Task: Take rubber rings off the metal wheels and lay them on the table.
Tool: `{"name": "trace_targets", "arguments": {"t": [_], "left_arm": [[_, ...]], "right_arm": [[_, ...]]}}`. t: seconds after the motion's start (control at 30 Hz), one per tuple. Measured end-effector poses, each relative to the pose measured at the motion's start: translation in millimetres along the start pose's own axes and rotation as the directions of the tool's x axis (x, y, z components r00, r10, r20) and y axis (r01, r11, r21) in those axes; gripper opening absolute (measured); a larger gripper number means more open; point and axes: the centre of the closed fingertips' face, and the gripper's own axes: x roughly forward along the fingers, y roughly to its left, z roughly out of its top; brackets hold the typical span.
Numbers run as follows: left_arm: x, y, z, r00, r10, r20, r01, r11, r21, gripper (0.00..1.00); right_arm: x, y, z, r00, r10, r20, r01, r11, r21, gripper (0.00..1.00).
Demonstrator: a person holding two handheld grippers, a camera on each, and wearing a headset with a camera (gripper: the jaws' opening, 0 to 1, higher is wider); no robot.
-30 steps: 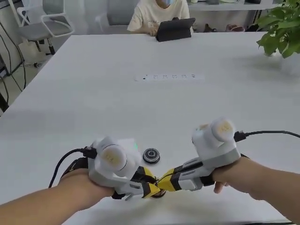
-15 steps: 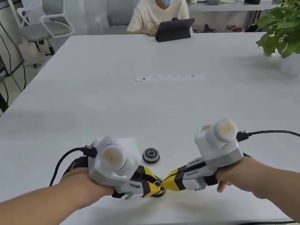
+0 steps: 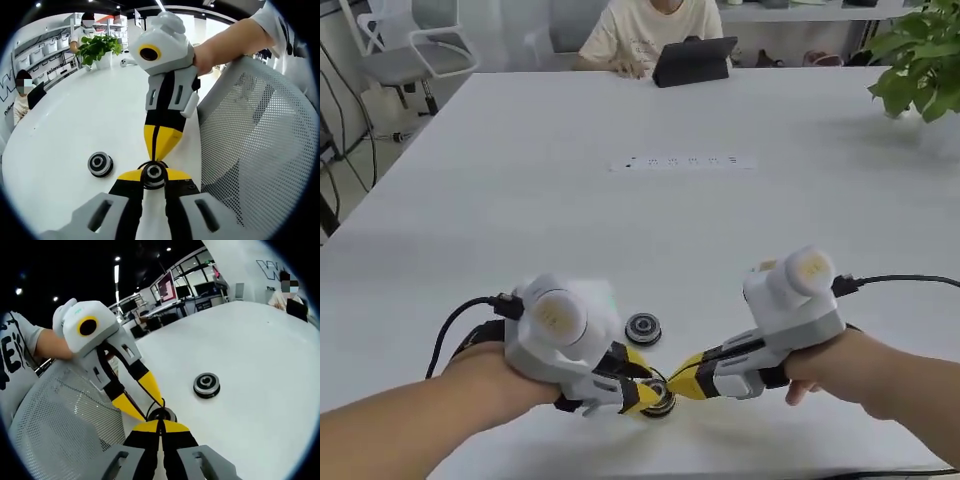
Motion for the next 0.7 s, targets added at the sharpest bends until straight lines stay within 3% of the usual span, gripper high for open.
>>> {"name": "trace_targets", "arguments": {"t": [0.47, 0.7], "left_arm": [[-38.9, 2.2, 4.9, 0.9980, 0.037, 0.052, -0.035, 0.999, -0.029, 0.24], [-62.3, 8.7, 3.6, 0.9926, 0.081, 0.090, -0.074, 0.994, -0.080, 0.31]], "right_arm": [[-0.5, 4.4, 4.7, 0.9998, 0.018, 0.010, -0.018, 1.000, 0.000, 0.00], [-1.6, 4.6, 12.9, 0.9992, 0.018, 0.035, -0.018, 1.000, 0.011, 0.00]]}}
